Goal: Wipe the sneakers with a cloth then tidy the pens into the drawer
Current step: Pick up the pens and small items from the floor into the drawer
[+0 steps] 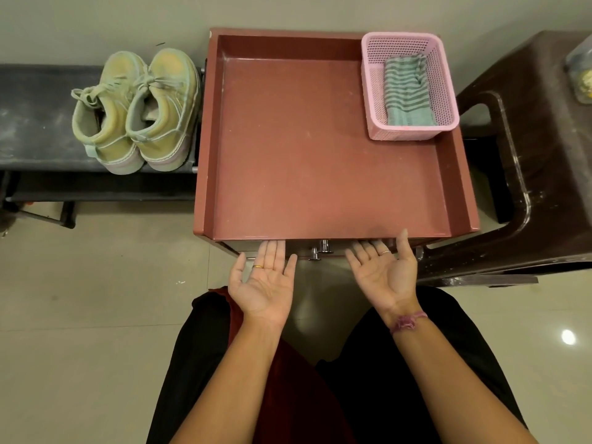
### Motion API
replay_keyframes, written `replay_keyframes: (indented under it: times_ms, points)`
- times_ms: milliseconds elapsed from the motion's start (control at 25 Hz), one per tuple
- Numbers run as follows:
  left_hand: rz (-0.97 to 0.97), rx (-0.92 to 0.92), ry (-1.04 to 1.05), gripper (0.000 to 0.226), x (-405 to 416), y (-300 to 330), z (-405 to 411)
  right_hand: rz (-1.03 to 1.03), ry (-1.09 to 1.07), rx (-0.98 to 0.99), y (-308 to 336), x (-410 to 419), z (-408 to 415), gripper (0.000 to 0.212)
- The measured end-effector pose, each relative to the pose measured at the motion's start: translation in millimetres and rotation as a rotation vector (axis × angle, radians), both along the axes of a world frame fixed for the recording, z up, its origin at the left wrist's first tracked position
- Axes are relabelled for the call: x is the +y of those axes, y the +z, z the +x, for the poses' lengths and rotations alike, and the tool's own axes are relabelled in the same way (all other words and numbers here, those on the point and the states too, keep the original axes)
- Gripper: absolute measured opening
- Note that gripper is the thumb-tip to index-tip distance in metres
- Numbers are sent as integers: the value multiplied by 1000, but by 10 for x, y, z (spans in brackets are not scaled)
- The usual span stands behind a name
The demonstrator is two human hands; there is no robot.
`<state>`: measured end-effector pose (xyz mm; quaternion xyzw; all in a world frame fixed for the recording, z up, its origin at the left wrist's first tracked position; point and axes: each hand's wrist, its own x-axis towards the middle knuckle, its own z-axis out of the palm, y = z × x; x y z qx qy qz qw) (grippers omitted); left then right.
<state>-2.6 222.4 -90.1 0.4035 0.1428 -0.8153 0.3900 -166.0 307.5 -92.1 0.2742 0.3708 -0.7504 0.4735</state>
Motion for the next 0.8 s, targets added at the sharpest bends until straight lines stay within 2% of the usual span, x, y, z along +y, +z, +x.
replay_keyframes:
  times_ms: [120, 440, 680, 800]
  points:
    - [-35, 1, -7, 66, 38, 13, -37, -9, 10, 39, -32, 42, 50, 87]
    - [-159, -17, -126, 68, 103, 254, 144, -99, 58, 81, 180, 295, 58, 102]
    - [-253, -132, -232, 50, 302, 619, 375, -60, 139, 192, 639, 476, 56, 88]
    - [-321, -209, -293, 40, 347, 870, 449, -20, 181, 225, 890, 557, 99, 73]
